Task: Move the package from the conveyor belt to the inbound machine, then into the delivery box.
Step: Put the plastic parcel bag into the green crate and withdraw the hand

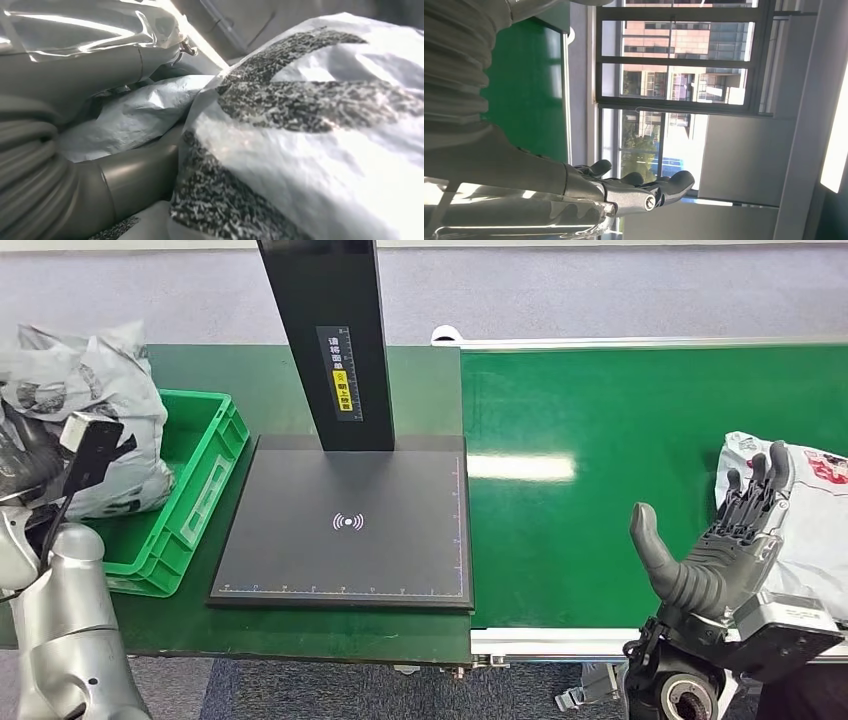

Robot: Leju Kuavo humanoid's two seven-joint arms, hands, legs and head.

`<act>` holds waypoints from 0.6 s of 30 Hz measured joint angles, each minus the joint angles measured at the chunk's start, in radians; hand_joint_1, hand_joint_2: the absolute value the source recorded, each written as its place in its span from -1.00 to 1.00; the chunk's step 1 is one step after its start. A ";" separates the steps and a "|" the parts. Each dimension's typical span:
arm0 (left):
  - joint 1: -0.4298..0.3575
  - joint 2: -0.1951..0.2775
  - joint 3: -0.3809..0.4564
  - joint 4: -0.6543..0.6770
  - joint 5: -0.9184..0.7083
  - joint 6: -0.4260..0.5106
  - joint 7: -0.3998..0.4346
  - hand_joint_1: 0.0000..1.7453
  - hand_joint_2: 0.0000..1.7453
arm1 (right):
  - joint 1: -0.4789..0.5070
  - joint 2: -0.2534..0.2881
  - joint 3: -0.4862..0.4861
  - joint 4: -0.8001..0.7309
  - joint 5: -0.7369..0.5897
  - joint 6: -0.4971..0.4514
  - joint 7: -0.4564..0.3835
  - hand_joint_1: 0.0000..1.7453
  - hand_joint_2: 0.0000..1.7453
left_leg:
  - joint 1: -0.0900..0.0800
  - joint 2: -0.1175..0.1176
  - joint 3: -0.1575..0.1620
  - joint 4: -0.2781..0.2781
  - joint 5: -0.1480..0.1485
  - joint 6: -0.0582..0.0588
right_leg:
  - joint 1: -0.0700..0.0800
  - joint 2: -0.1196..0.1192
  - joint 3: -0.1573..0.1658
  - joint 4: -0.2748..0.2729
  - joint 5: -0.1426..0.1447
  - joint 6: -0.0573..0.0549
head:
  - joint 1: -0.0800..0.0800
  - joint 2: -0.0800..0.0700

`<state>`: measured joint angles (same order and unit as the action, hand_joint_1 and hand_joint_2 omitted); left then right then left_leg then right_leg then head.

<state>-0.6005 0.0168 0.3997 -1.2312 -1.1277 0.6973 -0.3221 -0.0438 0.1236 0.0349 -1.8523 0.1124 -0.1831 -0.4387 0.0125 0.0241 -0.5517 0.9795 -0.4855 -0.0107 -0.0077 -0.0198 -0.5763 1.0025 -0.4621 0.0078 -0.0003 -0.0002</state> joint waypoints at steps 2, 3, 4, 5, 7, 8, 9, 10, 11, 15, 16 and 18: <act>-0.003 0.018 0.024 0.077 -0.071 0.000 0.037 1.00 1.00 | -0.005 -0.002 0.003 0.002 -0.003 0.001 0.004 -1.00 1.00 | 0.000 0.000 0.000 0.000 0.000 0.000 | 0.000 0.000 0.000 0.000 0.000 0.000 | 0.000 0.000; -0.003 0.025 0.032 0.110 -0.093 0.000 0.049 1.00 1.00 | -0.007 -0.003 0.004 0.003 -0.004 0.002 0.005 -1.00 1.00 | 0.000 0.000 0.000 0.000 0.000 0.000 | 0.000 0.000 0.000 0.000 0.000 0.000 | 0.000 0.000; -0.003 0.031 0.038 0.136 -0.104 0.000 0.056 1.00 1.00 | -0.008 -0.004 0.004 0.003 -0.004 0.002 0.006 -1.00 1.00 | 0.000 0.000 -0.001 0.000 0.000 0.000 | 0.000 0.000 0.000 0.000 0.000 0.000 | 0.000 0.000; -0.004 0.036 0.042 0.157 -0.108 0.000 0.058 1.00 1.00 | -0.010 -0.005 0.005 0.004 -0.005 0.002 0.006 -1.00 1.00 | 0.000 0.000 -0.001 0.000 0.000 0.000 | 0.000 0.000 0.000 0.000 0.000 0.000 | 0.000 0.000; -0.008 0.043 0.049 0.187 -0.111 0.000 0.060 1.00 1.00 | -0.011 -0.006 0.005 0.006 -0.005 0.002 0.007 -1.00 1.00 | 0.000 0.000 -0.001 0.000 0.000 0.000 | 0.000 0.000 0.000 0.000 0.000 0.000 | 0.000 0.000; -0.011 0.046 0.051 0.199 -0.113 0.000 0.061 1.00 1.00 | -0.011 -0.007 0.005 0.006 -0.005 0.002 0.008 -1.00 1.00 | 0.000 0.000 -0.001 0.000 0.000 0.000 | 0.000 0.000 0.000 0.000 0.000 0.000 | 0.000 0.000; -0.013 0.048 0.053 0.209 -0.114 0.000 0.061 1.00 1.00 | -0.011 -0.007 0.006 0.007 -0.005 0.002 0.008 -1.00 1.00 | 0.000 0.000 -0.001 0.000 0.000 0.000 | 0.000 0.000 0.000 0.000 0.000 0.000 | 0.000 0.000; -0.015 0.050 0.054 0.218 -0.115 0.000 0.062 1.00 1.00 | -0.012 -0.008 0.006 0.007 -0.005 0.002 0.008 -1.00 1.00 | 0.000 0.000 -0.001 0.000 0.000 0.000 | 0.000 0.000 0.000 0.000 0.000 0.000 | 0.000 0.000; -0.016 0.052 0.055 0.225 -0.119 0.000 0.065 1.00 1.00 | -0.013 -0.008 0.006 0.008 -0.005 0.002 0.008 -1.00 1.00 | 0.000 0.000 -0.001 0.000 0.000 0.000 | 0.000 0.000 0.000 0.000 0.000 0.000 | 0.000 0.000; -0.033 0.063 0.047 0.294 -0.204 0.000 0.160 1.00 1.00 | -0.026 -0.010 0.006 0.014 -0.011 0.003 0.015 -1.00 1.00 | 0.000 0.000 0.000 0.000 0.000 0.000 | 0.000 0.000 0.000 0.000 0.000 0.000 | 0.000 0.000; -0.037 0.067 0.040 0.321 -0.236 0.000 0.198 1.00 1.00 | -0.031 -0.011 0.006 0.016 -0.013 0.004 0.018 -1.00 1.00 | 0.000 0.000 0.000 0.000 0.000 0.000 | 0.000 0.000 0.000 0.000 0.000 0.000 | 0.000 0.000; -0.043 0.073 0.015 0.380 -0.279 0.000 0.272 1.00 1.00 | -0.042 -0.014 0.007 0.020 -0.019 0.005 0.027 -1.00 1.00 | 0.000 0.000 0.001 0.000 0.000 0.000 | 0.000 0.000 0.000 0.000 0.000 0.000 | 0.000 0.000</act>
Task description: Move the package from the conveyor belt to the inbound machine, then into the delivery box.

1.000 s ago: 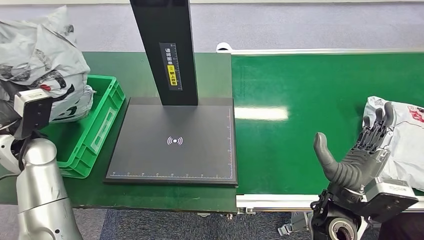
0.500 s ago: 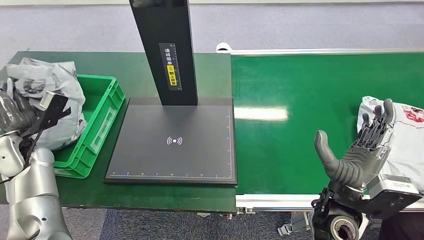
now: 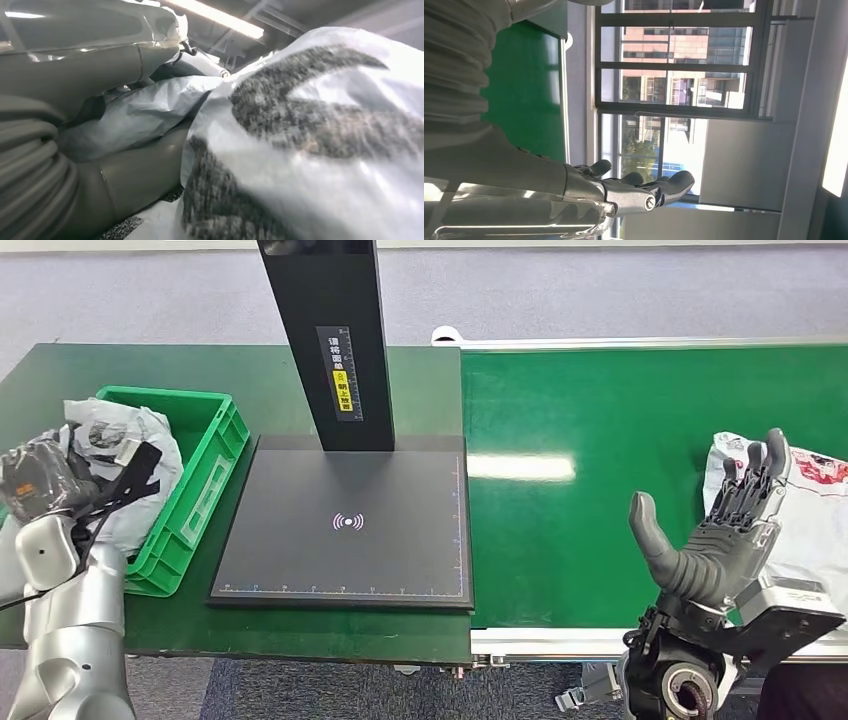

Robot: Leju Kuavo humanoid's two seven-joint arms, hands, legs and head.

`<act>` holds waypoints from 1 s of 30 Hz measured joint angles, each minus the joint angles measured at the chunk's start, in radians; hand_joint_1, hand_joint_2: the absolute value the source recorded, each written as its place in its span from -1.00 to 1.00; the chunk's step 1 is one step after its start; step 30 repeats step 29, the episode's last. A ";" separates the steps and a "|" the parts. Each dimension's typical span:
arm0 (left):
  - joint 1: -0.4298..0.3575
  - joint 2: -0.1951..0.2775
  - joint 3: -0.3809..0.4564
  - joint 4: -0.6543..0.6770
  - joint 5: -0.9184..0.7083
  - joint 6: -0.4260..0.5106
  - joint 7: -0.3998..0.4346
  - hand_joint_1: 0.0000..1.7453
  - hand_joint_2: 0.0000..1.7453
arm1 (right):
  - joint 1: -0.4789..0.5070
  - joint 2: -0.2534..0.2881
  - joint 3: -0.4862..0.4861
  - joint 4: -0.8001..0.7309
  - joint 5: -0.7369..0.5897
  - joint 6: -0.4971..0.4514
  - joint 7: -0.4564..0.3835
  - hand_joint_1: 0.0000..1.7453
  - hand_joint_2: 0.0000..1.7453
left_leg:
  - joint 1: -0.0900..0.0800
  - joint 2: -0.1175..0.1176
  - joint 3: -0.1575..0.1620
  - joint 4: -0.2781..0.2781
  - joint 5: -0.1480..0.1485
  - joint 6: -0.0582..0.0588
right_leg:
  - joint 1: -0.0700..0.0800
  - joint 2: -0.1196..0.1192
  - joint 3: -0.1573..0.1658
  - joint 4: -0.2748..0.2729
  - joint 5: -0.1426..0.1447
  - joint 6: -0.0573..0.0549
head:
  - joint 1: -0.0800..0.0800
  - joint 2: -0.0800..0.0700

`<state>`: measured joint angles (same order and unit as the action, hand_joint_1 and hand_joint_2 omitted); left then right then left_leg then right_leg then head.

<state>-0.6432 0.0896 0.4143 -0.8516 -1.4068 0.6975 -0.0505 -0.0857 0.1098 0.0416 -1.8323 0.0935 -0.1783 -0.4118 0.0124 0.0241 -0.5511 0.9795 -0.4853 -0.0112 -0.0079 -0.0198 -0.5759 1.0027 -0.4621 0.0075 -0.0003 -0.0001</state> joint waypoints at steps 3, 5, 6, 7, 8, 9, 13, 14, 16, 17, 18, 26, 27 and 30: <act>-0.003 0.005 -0.046 0.082 -0.011 0.000 0.089 0.84 1.00 | -0.014 -0.006 0.001 0.010 -0.006 0.003 0.008 -1.00 1.00 | 0.000 0.000 0.000 0.000 0.000 0.000 | 0.000 0.000 0.001 0.000 0.000 0.000 | 0.000 0.000; -0.001 0.008 -0.076 0.115 -0.012 0.001 0.133 -0.16 1.00 | -0.018 -0.010 0.003 0.018 -0.008 0.007 0.008 -1.00 1.00 | 0.000 0.000 0.000 0.000 0.000 0.000 | 0.000 0.000 0.001 0.000 0.000 0.000 | 0.000 0.000; -0.001 0.009 -0.090 0.128 -0.013 0.002 0.149 -0.66 1.00 | -0.019 -0.013 0.005 0.022 -0.010 0.008 0.007 -1.00 1.00 | 0.000 0.000 0.000 0.000 0.000 0.000 | 0.000 0.000 0.001 0.000 0.000 0.000 | 0.000 0.000; 0.000 0.011 -0.103 0.141 -0.013 0.002 0.158 -1.00 1.00 | -0.021 -0.015 0.006 0.027 -0.011 0.008 0.005 -1.00 1.00 | 0.000 0.000 0.000 0.000 0.000 0.000 | 0.000 0.000 0.001 0.000 0.000 0.000 | 0.000 0.000; -0.001 0.012 -0.115 0.156 -0.013 0.003 0.161 -1.00 1.00 | -0.022 -0.017 0.007 0.032 -0.013 0.009 0.003 -1.00 1.00 | 0.000 0.000 0.000 0.000 0.000 0.000 | 0.000 0.000 0.001 0.000 0.000 0.000 | 0.000 0.000; -0.003 0.013 -0.124 0.171 -0.013 0.003 0.160 -1.00 1.00 | -0.023 -0.018 0.008 0.037 -0.014 0.009 0.001 -1.00 1.00 | 0.000 -0.001 0.000 0.000 0.000 0.000 | 0.000 0.000 0.001 0.000 0.000 0.000 | 0.000 0.000; -0.018 0.014 -0.131 0.222 0.007 0.004 0.081 -1.00 1.00 | -0.026 -0.022 0.013 0.052 -0.015 0.010 -0.005 -1.00 1.00 | 0.000 -0.002 0.001 0.000 0.000 0.000 | -0.001 -0.001 0.002 0.000 0.000 0.000 | 0.000 0.000; -0.022 0.014 -0.124 0.232 0.041 0.004 0.028 -1.00 1.00 | -0.026 -0.023 0.013 0.056 -0.015 0.010 -0.006 -1.00 1.00 | 0.000 -0.002 0.001 0.000 0.000 0.000 | -0.001 -0.001 0.002 0.000 0.000 0.000 | 0.000 0.000; -0.029 0.014 -0.099 0.246 0.184 -0.004 -0.100 -1.00 1.00 | -0.025 -0.025 0.014 0.062 -0.015 0.010 -0.007 -1.00 1.00 | 0.000 -0.002 0.002 0.000 0.000 0.000 | -0.001 -0.001 0.003 0.000 0.000 0.000 | 0.000 0.000; -0.031 0.012 -0.082 0.249 0.285 -0.017 -0.162 -1.00 1.00 | -0.025 -0.026 0.014 0.065 -0.014 0.011 -0.008 -1.00 1.00 | 0.000 -0.002 0.002 0.000 0.000 0.000 | -0.001 -0.001 0.003 0.000 0.000 0.000 | 0.000 0.000; -0.031 0.010 -0.066 0.250 0.387 -0.036 -0.216 -1.00 1.00 | -0.025 -0.027 0.014 0.068 -0.014 0.013 -0.010 -1.00 1.00 | 0.000 -0.002 0.003 0.000 0.000 0.000 | -0.001 -0.001 0.003 0.000 0.000 0.000 | 0.000 0.000; 0.000 -0.016 -0.018 0.163 0.939 -0.137 -0.429 -1.00 1.00 | -0.025 -0.027 0.014 0.095 -0.005 0.015 -0.025 -1.00 1.00 | 0.000 -0.002 0.003 0.000 0.001 0.000 | -0.001 -0.001 0.003 0.000 0.000 0.000 | 0.000 0.000; 0.010 -0.019 -0.018 0.142 1.000 -0.132 -0.461 -1.00 1.00 | -0.025 -0.027 0.014 0.098 -0.004 0.012 -0.026 -1.00 1.00 | 0.000 -0.001 0.002 0.000 0.001 0.000 | -0.001 -0.001 0.003 0.000 0.000 0.000 | 0.000 0.000; 0.027 -0.024 -0.018 0.105 1.089 -0.116 -0.522 -1.00 1.00 | -0.024 -0.027 0.014 0.101 -0.005 0.007 -0.028 -1.00 1.00 | 0.000 -0.001 0.002 0.000 0.001 0.000 | 0.000 -0.001 0.003 0.000 0.000 0.000 | 0.000 0.000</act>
